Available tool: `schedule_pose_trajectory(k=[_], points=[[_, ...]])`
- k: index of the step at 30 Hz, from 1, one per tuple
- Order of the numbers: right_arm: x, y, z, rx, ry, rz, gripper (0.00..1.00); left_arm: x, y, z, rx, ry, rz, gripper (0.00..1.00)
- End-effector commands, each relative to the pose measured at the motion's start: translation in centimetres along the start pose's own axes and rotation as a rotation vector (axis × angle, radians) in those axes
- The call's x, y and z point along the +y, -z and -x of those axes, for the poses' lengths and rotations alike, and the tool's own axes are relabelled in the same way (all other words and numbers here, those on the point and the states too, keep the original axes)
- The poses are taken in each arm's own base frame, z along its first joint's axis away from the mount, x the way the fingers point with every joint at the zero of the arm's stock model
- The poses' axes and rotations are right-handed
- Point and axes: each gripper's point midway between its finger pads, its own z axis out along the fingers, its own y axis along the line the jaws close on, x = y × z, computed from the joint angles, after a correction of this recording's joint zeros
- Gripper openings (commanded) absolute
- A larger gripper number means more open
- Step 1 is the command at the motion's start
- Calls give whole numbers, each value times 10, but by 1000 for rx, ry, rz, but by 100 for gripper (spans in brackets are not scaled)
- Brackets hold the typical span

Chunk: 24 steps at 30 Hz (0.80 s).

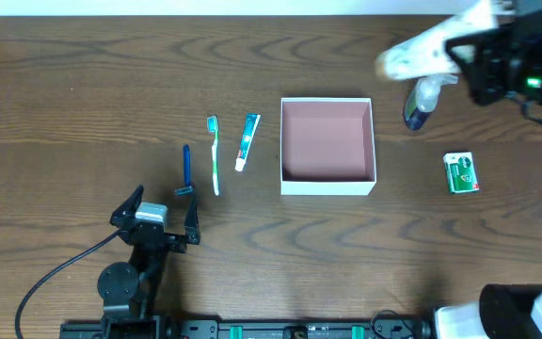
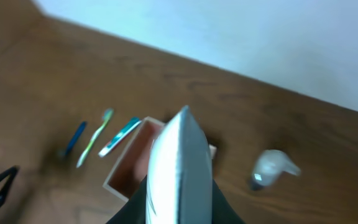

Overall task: Pack container
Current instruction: 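Lift the Pantene tube and carry it over the box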

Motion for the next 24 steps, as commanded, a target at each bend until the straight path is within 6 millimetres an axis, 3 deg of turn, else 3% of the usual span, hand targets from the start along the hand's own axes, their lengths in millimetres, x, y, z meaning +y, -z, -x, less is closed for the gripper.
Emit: schedule_pose_trajectory(k=[1,7,14,24], points=[[24,-30,-4,56,15,95,15,-2,-1,-16,43,0,-14,98],[41,-89,-25,205,16,175,17,-2,-1,-16,43,0,-14,98],[40,-158,-57,377,23,136,21,-2,-1,-16,43,0,-14,98],[50,-231,-84,480,19,146,22,-2,-1,-16,43,0,-14,98]])
